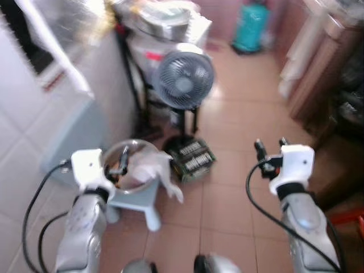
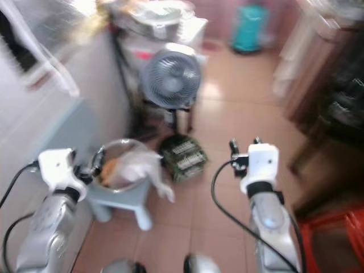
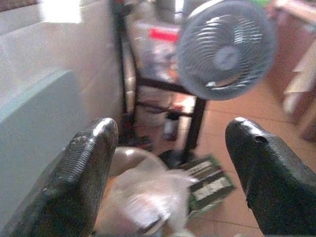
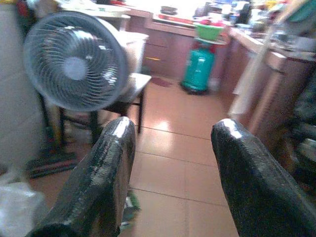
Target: Setting the table
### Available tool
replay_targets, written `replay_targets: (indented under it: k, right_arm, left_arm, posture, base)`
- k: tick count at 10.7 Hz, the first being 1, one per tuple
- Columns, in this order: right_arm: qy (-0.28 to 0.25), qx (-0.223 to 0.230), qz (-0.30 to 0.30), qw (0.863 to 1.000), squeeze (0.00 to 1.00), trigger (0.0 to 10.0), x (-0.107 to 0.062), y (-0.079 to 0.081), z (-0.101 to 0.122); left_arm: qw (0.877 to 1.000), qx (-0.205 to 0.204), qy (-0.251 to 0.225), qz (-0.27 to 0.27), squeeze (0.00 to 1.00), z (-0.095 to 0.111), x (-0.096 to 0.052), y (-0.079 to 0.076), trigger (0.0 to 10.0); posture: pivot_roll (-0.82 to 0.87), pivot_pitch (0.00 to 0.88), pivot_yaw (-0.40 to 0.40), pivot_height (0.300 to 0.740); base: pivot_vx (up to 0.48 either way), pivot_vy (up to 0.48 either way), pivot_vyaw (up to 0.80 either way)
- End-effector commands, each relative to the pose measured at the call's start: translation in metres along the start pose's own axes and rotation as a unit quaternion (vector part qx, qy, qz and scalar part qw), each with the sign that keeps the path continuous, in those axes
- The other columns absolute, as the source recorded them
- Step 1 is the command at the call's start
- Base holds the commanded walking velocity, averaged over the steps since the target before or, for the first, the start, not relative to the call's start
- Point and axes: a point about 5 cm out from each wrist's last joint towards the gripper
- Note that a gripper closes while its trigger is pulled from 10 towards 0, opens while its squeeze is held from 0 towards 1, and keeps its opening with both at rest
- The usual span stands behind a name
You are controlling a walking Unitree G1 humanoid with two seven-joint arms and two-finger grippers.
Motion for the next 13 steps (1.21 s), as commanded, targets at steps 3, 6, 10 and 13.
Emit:
replay_targets:
  k: [3,6,10,13]
  right_arm:
    - [0.001,0.011,0.015,1.000,0.00,10.0,-0.001,0.009,0.005]
    - [0.009,0.013,0.013,1.000,0.00,10.0,-0.003,0.009,0.004]
    - [0.010,0.010,0.015,1.000,0.00,10.0,-0.004,0.007,0.008]
    - [0.011,0.013,0.026,1.000,0.00,10.0,-0.003,0.009,0.012]
  left_arm:
    - [1.000,0.013,0.003,0.010,0.00,0.006,-0.008,0.009,10.0]
    - [0.999,0.033,-0.004,-0.006,0.00,0.012,-0.011,0.005,10.0]
    - [1.000,0.019,-0.009,-0.010,0.00,0.017,-0.012,0.001,10.0]
    - [1.000,0.010,-0.011,-0.020,0.00,0.020,-0.013,-0.004,10.0]
  posture:
    - [-0.02,0.135,0.019,0.740]
    - [-0.02,0.172,0.022,0.740]
    - [-0.03,0.181,0.009,0.740]
    - [-0.03,0.188,0.001,0.740]
  base:
    - [0.000,0.479,0.00]
    - [0.000,0.101,-0.78]
    - [0.000,0.000,-0.78]
    - [0.000,0.000,-0.79]
Point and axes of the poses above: a point about 5 cm out from each wrist's last joint towards the gripper, its own x axis pointing out of the wrist towards the gripper, its own z axis along the axis of the wrist's last joint, y = z × x, and after that the axes turned 3 degrees about x, right-handed
